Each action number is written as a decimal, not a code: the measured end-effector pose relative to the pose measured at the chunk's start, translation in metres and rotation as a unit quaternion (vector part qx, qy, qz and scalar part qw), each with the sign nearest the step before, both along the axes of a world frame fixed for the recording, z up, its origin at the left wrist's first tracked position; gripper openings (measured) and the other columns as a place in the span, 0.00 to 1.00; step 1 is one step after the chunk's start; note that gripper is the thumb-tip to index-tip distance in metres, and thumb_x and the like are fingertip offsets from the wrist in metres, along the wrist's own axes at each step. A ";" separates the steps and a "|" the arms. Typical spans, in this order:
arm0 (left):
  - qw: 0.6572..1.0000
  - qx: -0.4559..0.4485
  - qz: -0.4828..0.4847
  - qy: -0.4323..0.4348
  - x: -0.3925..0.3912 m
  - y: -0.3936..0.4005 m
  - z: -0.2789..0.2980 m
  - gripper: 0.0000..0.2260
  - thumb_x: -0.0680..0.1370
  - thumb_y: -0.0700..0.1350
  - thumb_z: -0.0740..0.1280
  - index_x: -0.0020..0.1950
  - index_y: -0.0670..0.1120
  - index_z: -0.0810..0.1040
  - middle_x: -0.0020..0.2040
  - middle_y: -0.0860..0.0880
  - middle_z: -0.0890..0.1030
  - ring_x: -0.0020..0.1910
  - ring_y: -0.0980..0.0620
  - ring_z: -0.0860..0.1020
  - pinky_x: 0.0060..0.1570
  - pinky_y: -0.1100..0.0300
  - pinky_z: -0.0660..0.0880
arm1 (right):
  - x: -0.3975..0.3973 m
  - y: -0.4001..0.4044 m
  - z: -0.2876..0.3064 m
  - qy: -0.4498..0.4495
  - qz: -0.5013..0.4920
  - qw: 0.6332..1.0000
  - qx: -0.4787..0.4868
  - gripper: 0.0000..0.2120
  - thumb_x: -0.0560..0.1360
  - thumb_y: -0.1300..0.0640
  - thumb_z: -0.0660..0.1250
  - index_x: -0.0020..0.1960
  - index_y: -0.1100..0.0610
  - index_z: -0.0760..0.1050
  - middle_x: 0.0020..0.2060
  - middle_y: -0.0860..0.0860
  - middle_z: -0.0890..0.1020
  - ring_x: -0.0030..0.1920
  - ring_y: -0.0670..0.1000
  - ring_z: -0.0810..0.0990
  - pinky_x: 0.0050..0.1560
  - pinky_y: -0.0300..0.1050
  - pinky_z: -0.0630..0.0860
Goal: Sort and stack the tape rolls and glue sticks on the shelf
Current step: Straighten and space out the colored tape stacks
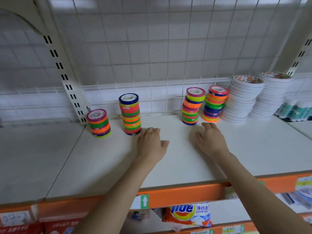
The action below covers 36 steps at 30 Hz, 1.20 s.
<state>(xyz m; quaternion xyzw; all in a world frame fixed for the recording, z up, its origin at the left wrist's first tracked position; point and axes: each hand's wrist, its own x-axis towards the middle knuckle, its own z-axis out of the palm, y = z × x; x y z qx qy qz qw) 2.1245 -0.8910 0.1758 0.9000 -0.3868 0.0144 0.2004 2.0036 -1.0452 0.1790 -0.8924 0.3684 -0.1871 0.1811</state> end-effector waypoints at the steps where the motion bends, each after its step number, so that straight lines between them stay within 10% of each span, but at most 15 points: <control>1: 1.000 0.002 0.000 -0.002 -0.001 -0.005 -0.001 0.23 0.78 0.54 0.61 0.69 0.44 0.67 0.66 0.47 0.71 0.67 0.47 0.65 0.65 0.56 0.62 | -0.001 -0.006 0.003 0.001 0.001 1.000 0.005 0.17 0.78 0.57 0.59 0.64 0.64 0.68 0.63 0.58 0.71 0.60 0.57 0.72 0.56 0.47 0.68; 14: 0.993 -0.028 0.101 -0.047 0.003 0.003 -0.018 0.40 0.68 0.66 0.40 0.64 0.43 0.73 0.62 0.45 0.75 0.62 0.43 0.70 0.61 0.51 0.63 | 0.057 -0.052 0.001 -0.190 0.066 0.968 0.147 0.28 0.69 0.56 0.75 0.64 0.60 0.67 0.57 0.55 0.78 0.56 0.55 0.76 0.54 0.43 0.71; 36: 0.992 -0.068 0.101 -0.020 0.008 -0.001 -0.025 0.20 0.76 0.53 0.60 0.57 0.39 0.77 0.54 0.42 0.78 0.55 0.40 0.73 0.58 0.50 0.68 | 0.033 -0.053 -0.018 -0.141 0.135 0.962 0.189 0.30 0.66 0.59 0.76 0.64 0.57 0.66 0.57 0.51 0.78 0.56 0.52 0.76 0.54 0.40 0.71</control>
